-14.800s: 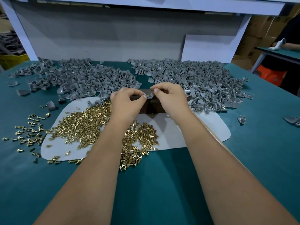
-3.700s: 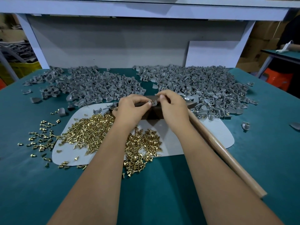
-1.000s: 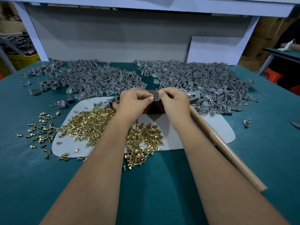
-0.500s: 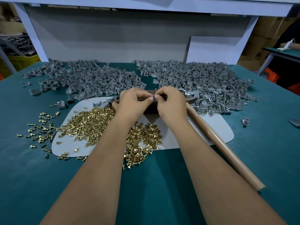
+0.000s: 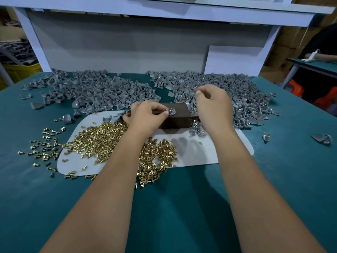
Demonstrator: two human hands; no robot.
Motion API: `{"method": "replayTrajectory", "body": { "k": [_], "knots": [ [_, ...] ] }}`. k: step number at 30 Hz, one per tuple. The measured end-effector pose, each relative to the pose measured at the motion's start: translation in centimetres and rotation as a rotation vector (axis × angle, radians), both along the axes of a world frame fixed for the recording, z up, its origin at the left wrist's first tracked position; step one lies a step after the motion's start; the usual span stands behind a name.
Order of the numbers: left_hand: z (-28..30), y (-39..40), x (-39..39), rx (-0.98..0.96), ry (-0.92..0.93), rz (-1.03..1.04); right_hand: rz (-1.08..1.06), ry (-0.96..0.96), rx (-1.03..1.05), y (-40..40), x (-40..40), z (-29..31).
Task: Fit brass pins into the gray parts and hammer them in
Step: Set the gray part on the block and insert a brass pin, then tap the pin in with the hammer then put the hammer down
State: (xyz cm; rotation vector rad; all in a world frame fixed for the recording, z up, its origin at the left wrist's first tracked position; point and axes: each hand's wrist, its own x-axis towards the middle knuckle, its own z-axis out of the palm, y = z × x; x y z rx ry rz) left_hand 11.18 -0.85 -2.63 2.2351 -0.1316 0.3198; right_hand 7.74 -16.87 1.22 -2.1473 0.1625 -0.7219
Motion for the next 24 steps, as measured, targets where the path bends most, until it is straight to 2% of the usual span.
{"method": "replayTrajectory", "body": {
  "k": [4,9,16,21,24],
  "knots": [
    [0.0,-0.5,-0.1,0.007,0.009,0.051,-0.220,0.326,-0.419,-2.5,-2.1,-1.1],
    [-0.1,-1.2,-0.2,0.034,0.000,0.100,-0.248,0.535,-0.522,-3.1,-3.2,-2.9],
    [-0.5,-1.2,-0.2,-0.002,-0.008,0.086,-0.231,0.529,-0.611,-2.9,-3.2,-3.1],
    [-0.5,-1.0,-0.2,0.007,-0.005,0.083,-0.267,0.455,-0.599,-2.6,-3.2,-3.2],
    [-0.4,-1.0,-0.1,-0.002,-0.012,0.078,-0.345,0.348,-0.576,-2.5,-3.3,-2.6]
  ]
}}
